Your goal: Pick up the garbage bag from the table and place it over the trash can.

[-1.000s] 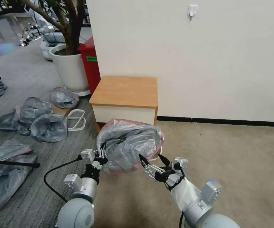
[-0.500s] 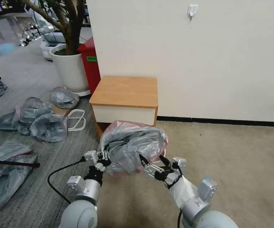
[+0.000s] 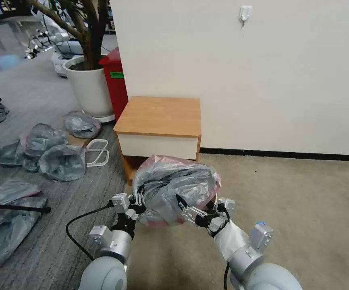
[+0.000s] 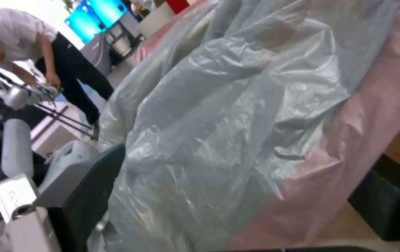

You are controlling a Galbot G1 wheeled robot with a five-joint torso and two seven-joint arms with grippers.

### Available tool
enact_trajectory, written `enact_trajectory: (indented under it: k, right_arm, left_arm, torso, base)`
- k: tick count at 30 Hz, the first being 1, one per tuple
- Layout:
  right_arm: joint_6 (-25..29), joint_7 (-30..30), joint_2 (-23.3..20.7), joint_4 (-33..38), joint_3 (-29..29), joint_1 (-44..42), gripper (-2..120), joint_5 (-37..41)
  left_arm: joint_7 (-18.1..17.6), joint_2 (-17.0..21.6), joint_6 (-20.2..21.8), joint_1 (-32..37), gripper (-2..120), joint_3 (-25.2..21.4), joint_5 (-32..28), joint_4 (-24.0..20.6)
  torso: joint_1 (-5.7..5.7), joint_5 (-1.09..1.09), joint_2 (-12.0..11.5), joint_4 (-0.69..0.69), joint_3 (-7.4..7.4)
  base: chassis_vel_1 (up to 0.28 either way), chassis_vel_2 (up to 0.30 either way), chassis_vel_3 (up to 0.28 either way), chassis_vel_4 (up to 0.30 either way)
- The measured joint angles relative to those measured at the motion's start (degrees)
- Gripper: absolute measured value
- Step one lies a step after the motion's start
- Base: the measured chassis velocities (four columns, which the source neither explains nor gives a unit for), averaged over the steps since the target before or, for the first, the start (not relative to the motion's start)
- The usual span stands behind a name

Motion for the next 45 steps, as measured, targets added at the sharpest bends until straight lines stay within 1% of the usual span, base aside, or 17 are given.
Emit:
enact_trajectory:
  k: [7,13,17,18,21,23,25,27,31,32,34,36,37,38,39,41,45]
  right_arm:
    - [1.2,-2.2,0.4,-0.4,-0.3,1.2,100,2.1]
    - [1.6,-2.9,0.9,-0.6,-0.7,1.3,100,2.2]
    - [2.0,-3.0,1.0,-0.5,-0.5,1.3,89,2.2]
    - [2.0,-3.0,1.0,-0.5,-0.5,1.3,89,2.2]
    - [2.3,-3.1,0.9,-0.4,-0.2,1.4,75,2.2]
    - [2.4,-3.1,1.0,-0.4,-0.1,1.4,73,2.2]
    - [2.6,-3.2,1.0,-0.3,0.0,1.4,61,2.2]
    - [2.7,-3.3,1.1,-0.3,0.1,1.4,58,2.1]
    - [3.0,-3.5,1.0,-0.1,0.4,1.1,39,2.0]
    - [3.0,-3.5,1.0,-0.1,0.4,1.1,39,2.0]
    - [3.2,-3.7,1.0,-0.1,0.4,0.9,29,1.8]
    - [3.4,-3.9,1.0,-0.1,0.5,0.7,22,1.7]
    - [3.4,-3.9,1.0,-0.1,0.5,0.7,22,1.7]
    - [3.5,-4.1,0.9,-0.1,0.6,0.6,15,1.7]
    - [3.5,-4.1,0.9,-0.1,0.6,0.5,14,1.7]
    - [3.6,-4.3,0.9,-0.1,0.8,0.5,3,1.6]
    - [3.7,-4.4,0.8,-0.1,0.9,0.6,0,1.5]
  left_arm:
    - [0.1,-0.2,0.0,0.5,3,0.0,-2.5,-0.7]
    - [0.2,-0.2,0.1,0.6,3,0.1,-2.7,-0.8]
    - [0.2,-0.2,0.2,0.6,3,0.0,-2.7,-0.8]
    - [0.2,-0.2,0.2,0.6,3,0.0,-2.7,-0.8]
    - [0.2,-0.2,0.2,0.8,3,0.1,-2.6,-0.8]
    - [0.3,-0.2,0.2,0.8,3,0.2,-2.6,-0.8]
    - [0.5,-0.3,0.3,1.0,3,0.4,-2.6,-0.9]
    - [0.5,-0.3,0.3,1.0,3,0.4,-2.5,-0.9]
    - [0.5,-0.3,0.3,1.2,3,0.2,-2.5,-0.9]
    - [0.5,-0.3,0.3,1.2,3,0.2,-2.5,-0.9]
    - [0.4,-0.3,0.3,1.0,3,0.0,-2.6,-0.9]
    - [0.3,-0.3,0.3,0.9,3,-0.3,-2.7,-0.9]
    - [0.3,-0.3,0.3,0.9,3,-0.3,-2.7,-0.9]
    - [0.2,-0.4,0.3,0.8,3,-0.4,-2.8,-0.9]
    - [0.2,-0.4,0.3,0.8,3,-0.5,-2.8,-0.9]
    - [0.1,-0.4,0.3,0.8,3,-0.7,-3.0,-0.8]
    - [0.0,-0.4,0.3,0.6,3,-0.8,-3.2,-0.8]
  torso:
    - [0.00,0.00,0.0,0.00,0.00]
    - [0.00,0.00,0.0,0.00,0.00]
    - [0.00,0.00,0.0,0.00,0.00]
    - [0.00,0.00,0.0,0.00,0.00]
    - [0.00,0.00,0.0,0.00,0.00]
    - [0.00,0.00,0.0,0.01,0.00]
    - [0.00,-0.01,0.0,0.00,0.00]
    - [0.00,0.02,0.0,0.00,0.00]
    - [0.00,0.00,0.0,0.00,0.00]
    - [0.00,0.00,0.0,0.00,0.00]
    - [0.00,0.00,0.0,0.00,0.00]
    - [0.00,0.00,0.0,0.00,0.00]
    - [0.00,0.00,0.0,0.00,0.00]
    - [0.00,0.00,0.0,0.00,0.00]
    - [0.00,0.00,0.0,0.00,0.00]
    - [0.00,0.00,0.0,0.00,0.00]
    - [0.00,0.00,0.0,0.00,0.00]
  base:
    - [0.000,0.000,0.000,0.000]
    - [0.000,0.000,0.000,0.000]
    - [0.000,0.000,0.000,0.000]
    - [0.000,0.000,0.000,0.000]
    - [0.000,0.000,0.000,0.000]
    - [0.000,0.000,0.000,0.000]
    - [0.000,0.000,0.000,0.000]
    - [0.000,0.000,0.000,0.000]
    - [0.000,0.000,0.000,0.000]
    - [0.000,0.000,0.000,0.000]
    - [0.000,0.000,0.000,0.000]
    - [0.000,0.000,0.000,0.000]
    - [0.000,0.000,0.000,0.000]
    - [0.000,0.000,0.000,0.000]
    - [0.000,0.000,0.000,0.000]
    - [0.000,0.000,0.000,0.000]
    - [0.000,0.000,0.000,0.000]
